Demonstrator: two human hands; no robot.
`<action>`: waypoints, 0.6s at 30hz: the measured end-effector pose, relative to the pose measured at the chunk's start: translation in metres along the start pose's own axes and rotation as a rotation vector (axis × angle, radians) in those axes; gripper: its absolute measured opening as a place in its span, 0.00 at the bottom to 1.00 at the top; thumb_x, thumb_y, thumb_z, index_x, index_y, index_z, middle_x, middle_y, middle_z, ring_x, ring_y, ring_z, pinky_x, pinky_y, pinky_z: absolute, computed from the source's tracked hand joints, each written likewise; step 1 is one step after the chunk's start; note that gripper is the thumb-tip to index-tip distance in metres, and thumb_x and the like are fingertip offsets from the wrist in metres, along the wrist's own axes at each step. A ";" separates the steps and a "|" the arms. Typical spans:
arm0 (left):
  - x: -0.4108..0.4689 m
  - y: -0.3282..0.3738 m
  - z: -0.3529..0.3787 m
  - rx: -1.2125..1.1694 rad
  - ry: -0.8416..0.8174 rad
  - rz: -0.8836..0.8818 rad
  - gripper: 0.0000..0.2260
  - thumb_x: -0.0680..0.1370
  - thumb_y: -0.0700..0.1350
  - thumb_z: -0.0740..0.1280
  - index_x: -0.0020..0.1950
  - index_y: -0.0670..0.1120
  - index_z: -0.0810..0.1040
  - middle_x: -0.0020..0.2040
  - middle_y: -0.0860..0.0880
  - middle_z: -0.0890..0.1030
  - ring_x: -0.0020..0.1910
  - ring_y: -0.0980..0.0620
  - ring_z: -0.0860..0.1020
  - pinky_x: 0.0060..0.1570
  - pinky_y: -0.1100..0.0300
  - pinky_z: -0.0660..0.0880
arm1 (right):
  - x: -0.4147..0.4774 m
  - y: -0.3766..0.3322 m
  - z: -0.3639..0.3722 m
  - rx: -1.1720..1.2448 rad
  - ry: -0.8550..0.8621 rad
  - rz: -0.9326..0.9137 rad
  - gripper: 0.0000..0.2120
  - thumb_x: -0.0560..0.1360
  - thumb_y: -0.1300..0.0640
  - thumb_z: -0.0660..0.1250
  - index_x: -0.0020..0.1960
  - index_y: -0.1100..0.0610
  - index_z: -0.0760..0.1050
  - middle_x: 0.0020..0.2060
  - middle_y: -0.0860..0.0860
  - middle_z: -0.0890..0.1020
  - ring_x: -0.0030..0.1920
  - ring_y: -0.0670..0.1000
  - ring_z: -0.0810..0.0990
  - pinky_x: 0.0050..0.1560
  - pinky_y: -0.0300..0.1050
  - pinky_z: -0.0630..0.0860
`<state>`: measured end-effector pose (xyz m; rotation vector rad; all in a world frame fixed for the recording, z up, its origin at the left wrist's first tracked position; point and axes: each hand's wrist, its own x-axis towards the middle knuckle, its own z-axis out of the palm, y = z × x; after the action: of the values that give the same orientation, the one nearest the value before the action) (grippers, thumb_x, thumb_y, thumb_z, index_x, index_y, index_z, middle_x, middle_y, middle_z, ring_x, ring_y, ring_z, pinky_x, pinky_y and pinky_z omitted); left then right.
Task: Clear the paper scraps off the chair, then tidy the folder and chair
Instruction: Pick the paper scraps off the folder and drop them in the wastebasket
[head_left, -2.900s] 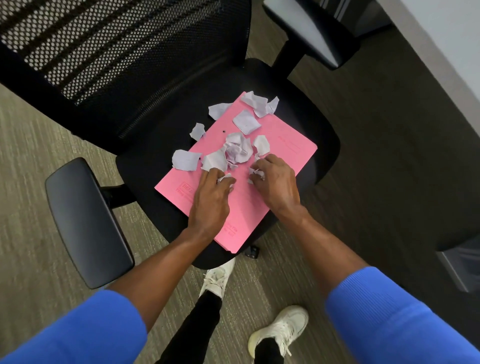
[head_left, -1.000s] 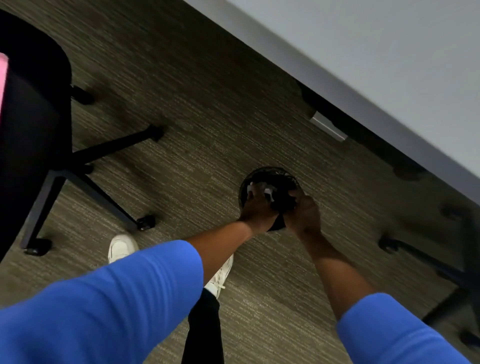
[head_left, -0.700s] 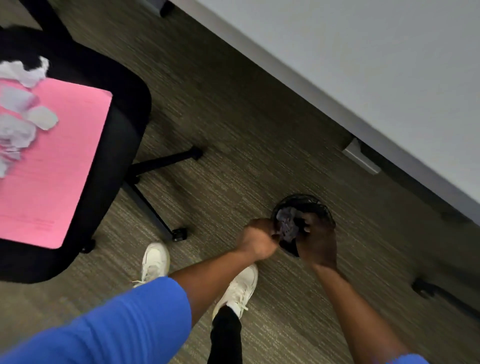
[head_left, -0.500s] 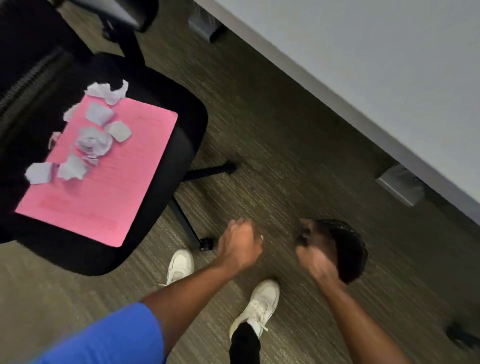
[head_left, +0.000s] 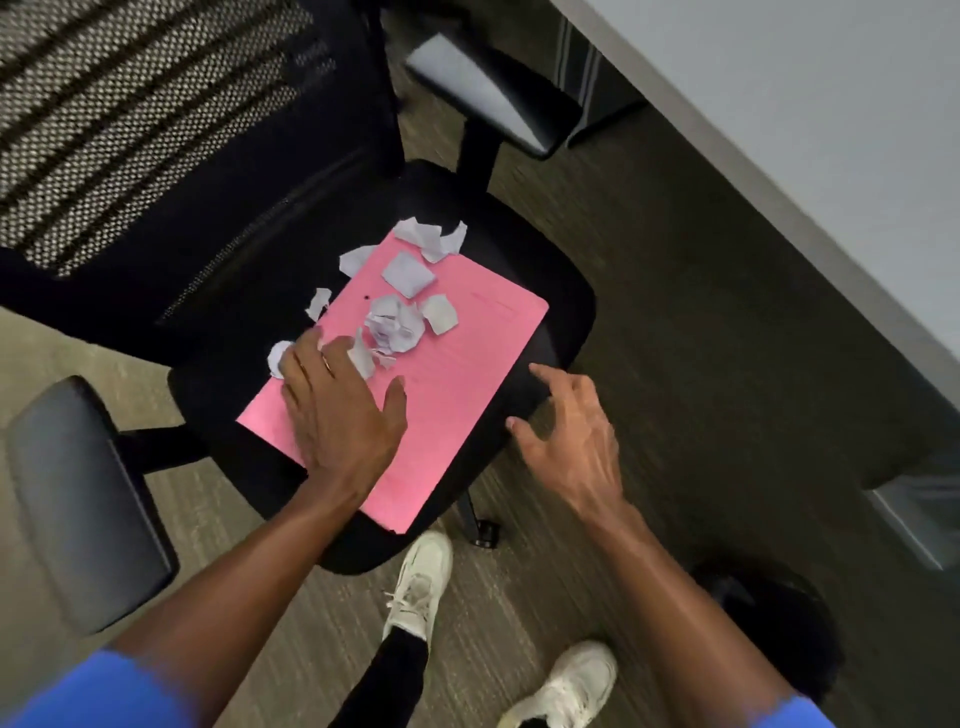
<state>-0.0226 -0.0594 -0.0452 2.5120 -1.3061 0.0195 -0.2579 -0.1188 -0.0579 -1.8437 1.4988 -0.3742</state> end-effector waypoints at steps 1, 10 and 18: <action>0.008 -0.008 -0.001 0.017 0.010 -0.059 0.33 0.75 0.60 0.73 0.72 0.42 0.69 0.77 0.39 0.66 0.76 0.36 0.65 0.69 0.39 0.69 | 0.010 -0.012 0.005 -0.027 -0.025 -0.039 0.34 0.76 0.45 0.74 0.78 0.42 0.63 0.68 0.49 0.71 0.62 0.53 0.79 0.58 0.56 0.82; 0.021 -0.041 0.015 0.034 -0.211 -0.168 0.44 0.75 0.71 0.70 0.85 0.53 0.58 0.84 0.36 0.55 0.79 0.33 0.60 0.72 0.37 0.66 | 0.079 -0.102 0.060 -0.337 -0.171 -0.251 0.42 0.76 0.38 0.71 0.82 0.38 0.51 0.80 0.60 0.56 0.78 0.63 0.63 0.57 0.62 0.80; 0.027 -0.045 0.021 0.017 -0.167 -0.040 0.23 0.83 0.55 0.69 0.77 0.54 0.74 0.80 0.39 0.64 0.74 0.37 0.66 0.67 0.42 0.73 | 0.108 -0.127 0.090 -0.474 -0.190 -0.313 0.37 0.76 0.35 0.71 0.80 0.37 0.59 0.79 0.60 0.60 0.74 0.64 0.67 0.55 0.55 0.81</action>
<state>0.0268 -0.0626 -0.0726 2.6012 -1.3221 -0.1923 -0.0785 -0.1801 -0.0565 -2.4215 1.2396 0.0232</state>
